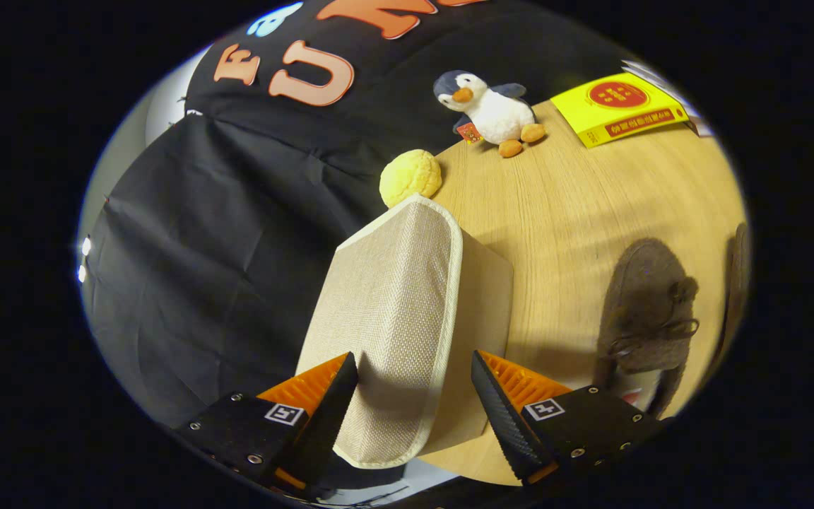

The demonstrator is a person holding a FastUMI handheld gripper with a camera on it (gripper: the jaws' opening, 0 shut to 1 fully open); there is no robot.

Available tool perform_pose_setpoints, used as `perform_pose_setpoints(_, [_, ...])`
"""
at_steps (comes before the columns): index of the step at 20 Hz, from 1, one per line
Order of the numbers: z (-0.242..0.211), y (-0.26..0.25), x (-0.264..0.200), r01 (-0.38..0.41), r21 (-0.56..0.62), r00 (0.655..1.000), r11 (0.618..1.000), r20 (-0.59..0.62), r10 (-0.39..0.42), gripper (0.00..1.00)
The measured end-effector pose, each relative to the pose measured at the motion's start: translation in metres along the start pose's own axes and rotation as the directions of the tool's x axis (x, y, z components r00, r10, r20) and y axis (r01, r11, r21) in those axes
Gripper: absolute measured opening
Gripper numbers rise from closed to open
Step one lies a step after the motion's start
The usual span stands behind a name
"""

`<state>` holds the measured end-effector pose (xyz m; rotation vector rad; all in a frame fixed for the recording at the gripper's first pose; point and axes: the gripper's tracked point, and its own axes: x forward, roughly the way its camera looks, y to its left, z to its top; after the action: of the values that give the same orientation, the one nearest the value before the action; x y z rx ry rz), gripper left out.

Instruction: Open the storage box then place both shoes into the box .Put the left shoe in first, then the right shoe, with the right side of both shoes facing outward in a uniform manner.

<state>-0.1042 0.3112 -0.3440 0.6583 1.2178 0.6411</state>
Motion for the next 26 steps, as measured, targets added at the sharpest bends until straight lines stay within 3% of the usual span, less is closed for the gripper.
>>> perform_pose_setpoints(3, [-0.002,0.005,-0.002,-0.026,0.033,1.000,0.999,-0.010,0.026,0.95])
perform_pose_setpoints(7, [0.010,0.021,-0.021,-0.038,0.030,0.999,0.999,0.010,0.038,0.74])
perform_pose_setpoints(14, [0.041,0.103,-0.056,-0.177,-0.050,0.981,0.983,0.071,0.180,0.46])
perform_pose_setpoints(20, [0.044,0.190,-0.047,-0.247,-0.238,0.963,0.939,0.045,0.264,0.35])
perform_pose_setpoints(26, [0.033,0.254,-0.009,-0.288,-0.317,0.953,0.903,-0.002,0.303,0.35])
